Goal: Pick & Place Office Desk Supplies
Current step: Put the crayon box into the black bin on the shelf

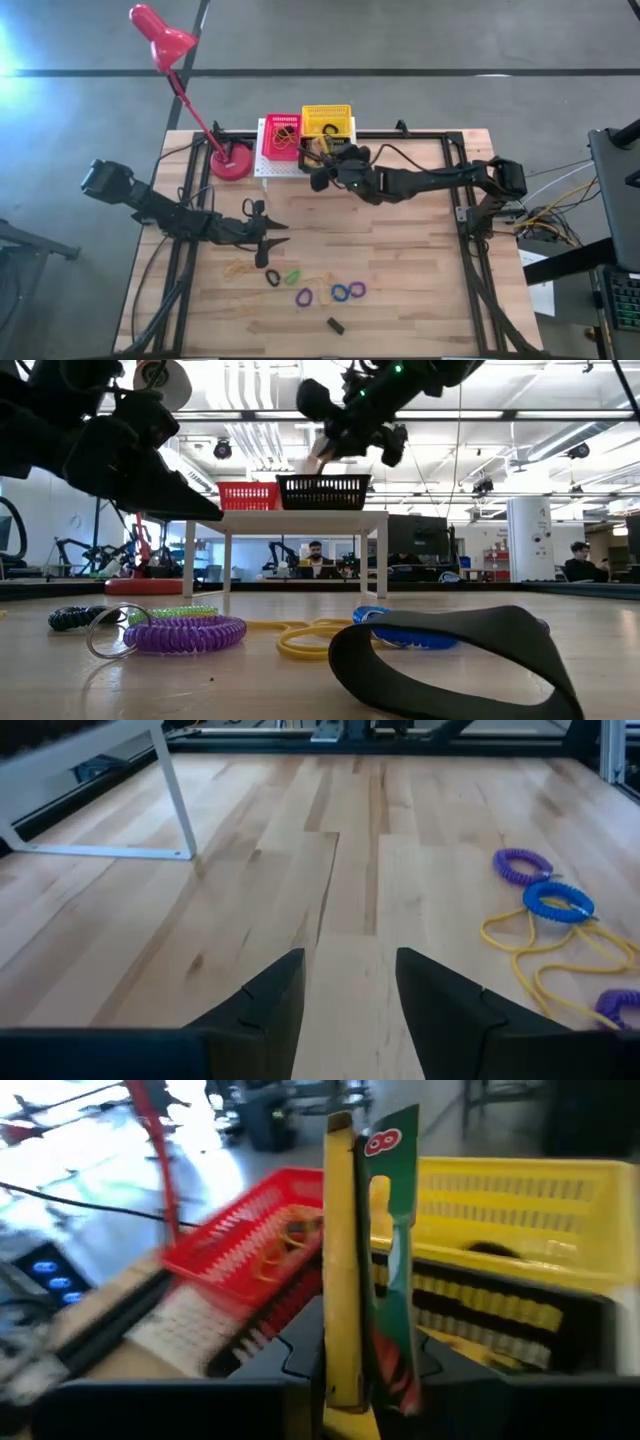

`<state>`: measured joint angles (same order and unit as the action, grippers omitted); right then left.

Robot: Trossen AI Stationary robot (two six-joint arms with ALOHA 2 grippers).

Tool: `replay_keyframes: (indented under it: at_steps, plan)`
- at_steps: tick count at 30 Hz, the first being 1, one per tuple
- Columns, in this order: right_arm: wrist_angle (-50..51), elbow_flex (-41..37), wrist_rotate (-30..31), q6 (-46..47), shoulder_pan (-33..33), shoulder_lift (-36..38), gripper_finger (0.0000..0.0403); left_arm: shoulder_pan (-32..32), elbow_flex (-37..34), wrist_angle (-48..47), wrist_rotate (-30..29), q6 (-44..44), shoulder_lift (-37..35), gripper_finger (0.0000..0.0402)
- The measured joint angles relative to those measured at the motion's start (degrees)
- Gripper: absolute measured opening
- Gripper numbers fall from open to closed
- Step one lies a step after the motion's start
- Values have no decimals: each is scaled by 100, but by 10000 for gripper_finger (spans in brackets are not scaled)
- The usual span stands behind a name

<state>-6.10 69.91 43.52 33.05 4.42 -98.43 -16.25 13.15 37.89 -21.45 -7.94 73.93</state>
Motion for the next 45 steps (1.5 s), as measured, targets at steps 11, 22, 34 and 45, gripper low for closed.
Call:
replay_keyframes:
  at_steps: [11,22,34,45]
  plan:
    - [1109,282,-322,-2,128,135,128,0,2,10,1,15,9,163]
    - [2269,398,-1025,-23,152,323,148,7,2,94,-5,-2,9,163]
    - [2222,421,-1757,-377,421,307,195,7,6,228,-22,38,9,163]
    - [2573,735,-1438,-987,364,731,281,7,6,280,-22,18,9,163]
